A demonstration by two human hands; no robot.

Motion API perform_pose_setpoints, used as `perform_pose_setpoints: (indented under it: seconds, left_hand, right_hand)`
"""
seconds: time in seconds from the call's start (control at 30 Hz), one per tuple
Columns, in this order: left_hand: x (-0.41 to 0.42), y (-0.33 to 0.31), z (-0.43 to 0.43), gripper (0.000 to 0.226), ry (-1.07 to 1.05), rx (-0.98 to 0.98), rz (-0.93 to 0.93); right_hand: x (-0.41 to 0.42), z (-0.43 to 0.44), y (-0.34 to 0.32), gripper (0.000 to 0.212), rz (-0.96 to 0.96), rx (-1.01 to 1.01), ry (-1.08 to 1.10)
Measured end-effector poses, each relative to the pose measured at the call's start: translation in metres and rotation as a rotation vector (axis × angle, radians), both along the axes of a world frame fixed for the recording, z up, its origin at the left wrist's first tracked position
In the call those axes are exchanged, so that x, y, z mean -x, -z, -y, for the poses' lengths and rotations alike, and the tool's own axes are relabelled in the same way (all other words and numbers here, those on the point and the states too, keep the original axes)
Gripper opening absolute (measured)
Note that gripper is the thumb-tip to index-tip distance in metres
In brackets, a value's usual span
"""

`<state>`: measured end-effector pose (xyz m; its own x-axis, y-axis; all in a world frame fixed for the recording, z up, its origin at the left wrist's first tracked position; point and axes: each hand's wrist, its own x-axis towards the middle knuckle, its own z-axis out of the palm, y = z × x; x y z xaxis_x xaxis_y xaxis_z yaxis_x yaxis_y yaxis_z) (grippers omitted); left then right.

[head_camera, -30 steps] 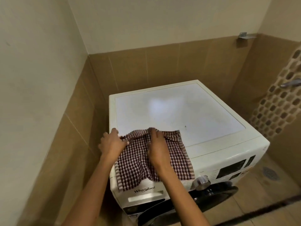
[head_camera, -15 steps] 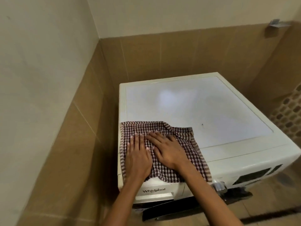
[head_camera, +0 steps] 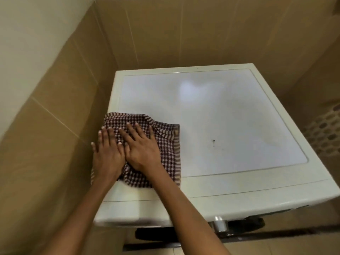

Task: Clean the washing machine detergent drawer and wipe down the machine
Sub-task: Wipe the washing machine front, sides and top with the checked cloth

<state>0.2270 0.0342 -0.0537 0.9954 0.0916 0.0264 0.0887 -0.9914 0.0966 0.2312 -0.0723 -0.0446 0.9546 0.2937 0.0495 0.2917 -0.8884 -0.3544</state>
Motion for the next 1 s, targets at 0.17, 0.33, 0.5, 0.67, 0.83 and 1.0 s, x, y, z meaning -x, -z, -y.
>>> perform_pose_setpoints:
  seconds: [0.17,0.33,0.5,0.67,0.83,1.0]
  left_hand:
    - [0.027,0.001,0.067,0.067,0.02,0.008,0.031]
    - [0.018,0.003,0.203,0.065,0.234,0.024,-0.059]
    - [-0.005,-0.01,0.318,0.058,0.457,0.13,-0.103]
    - [-0.023,-0.009,0.34,0.056,0.546,0.108,-0.133]
    - [-0.026,-0.005,0.295,0.068,0.472,0.202,-0.069]
    - [-0.028,0.004,0.198,0.076,0.204,0.139,0.056]
  right_hand:
    - [0.025,0.066,0.011,0.047,0.113,-0.026,0.131]
    - [0.035,0.211,0.009,0.052,0.068,0.166,0.319]
    - [0.024,0.323,0.006,0.061,-0.011,0.291,0.581]
    - [0.013,0.337,0.003,0.059,-0.095,0.288,0.678]
    - [0.003,0.298,-0.001,0.051,-0.093,0.255,0.619]
    - [-0.019,0.201,0.0,0.059,0.006,0.035,0.335]
